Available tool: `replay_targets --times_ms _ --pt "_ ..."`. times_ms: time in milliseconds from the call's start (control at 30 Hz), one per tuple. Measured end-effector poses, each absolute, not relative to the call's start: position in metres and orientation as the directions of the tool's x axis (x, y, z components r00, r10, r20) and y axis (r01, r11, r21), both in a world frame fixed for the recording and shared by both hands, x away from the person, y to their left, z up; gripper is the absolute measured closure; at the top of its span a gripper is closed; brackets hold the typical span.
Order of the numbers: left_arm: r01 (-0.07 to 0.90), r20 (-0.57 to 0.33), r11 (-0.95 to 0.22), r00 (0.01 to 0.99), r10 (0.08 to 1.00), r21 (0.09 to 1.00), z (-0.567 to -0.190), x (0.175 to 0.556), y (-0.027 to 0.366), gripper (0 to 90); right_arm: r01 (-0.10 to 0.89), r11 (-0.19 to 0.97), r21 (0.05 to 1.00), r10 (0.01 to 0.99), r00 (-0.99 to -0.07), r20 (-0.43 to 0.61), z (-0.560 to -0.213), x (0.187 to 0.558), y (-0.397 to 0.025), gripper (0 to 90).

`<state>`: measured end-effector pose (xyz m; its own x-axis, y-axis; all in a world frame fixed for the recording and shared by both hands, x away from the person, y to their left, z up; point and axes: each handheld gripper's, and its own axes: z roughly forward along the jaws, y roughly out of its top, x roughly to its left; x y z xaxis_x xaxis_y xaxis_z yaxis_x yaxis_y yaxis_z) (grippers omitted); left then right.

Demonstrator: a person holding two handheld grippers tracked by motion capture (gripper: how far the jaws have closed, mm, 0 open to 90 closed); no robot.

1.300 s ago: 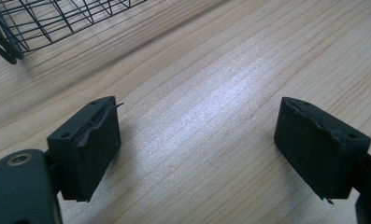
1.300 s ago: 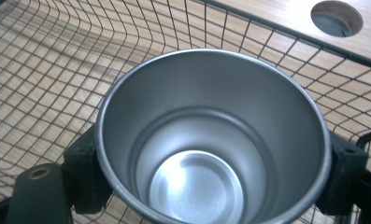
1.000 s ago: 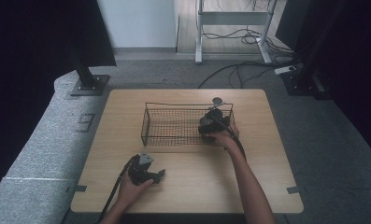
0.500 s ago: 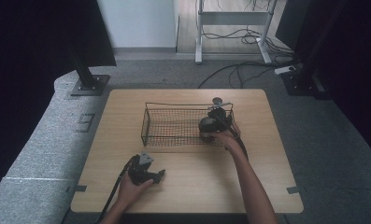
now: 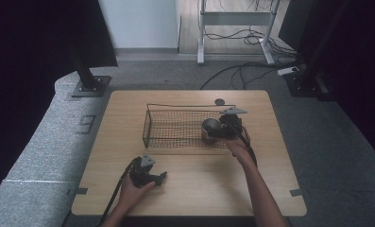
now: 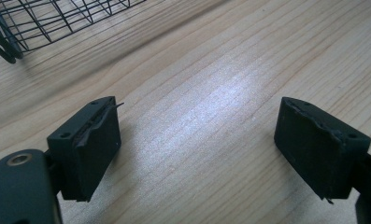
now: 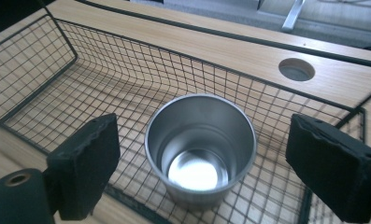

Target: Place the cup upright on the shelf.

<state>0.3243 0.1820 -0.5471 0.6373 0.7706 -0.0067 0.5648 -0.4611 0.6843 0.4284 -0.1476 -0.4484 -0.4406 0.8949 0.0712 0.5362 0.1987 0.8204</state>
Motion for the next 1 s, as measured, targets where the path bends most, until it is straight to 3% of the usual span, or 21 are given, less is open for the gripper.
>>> replay_targets --times_ms 500,1000 --pt "0.564 -0.006 -0.462 0.638 0.770 0.684 -0.547 0.324 0.182 14.5 0.477 0.153 0.866 0.884 -0.458 0.096 -0.473 0.358 -0.186 13.5" --pt "0.564 -0.006 -0.462 0.638 0.770 0.684 -0.547 0.324 0.182 14.5 0.497 0.149 0.855 0.880 -0.460 0.115 -0.507 0.318 -0.205 14.2"
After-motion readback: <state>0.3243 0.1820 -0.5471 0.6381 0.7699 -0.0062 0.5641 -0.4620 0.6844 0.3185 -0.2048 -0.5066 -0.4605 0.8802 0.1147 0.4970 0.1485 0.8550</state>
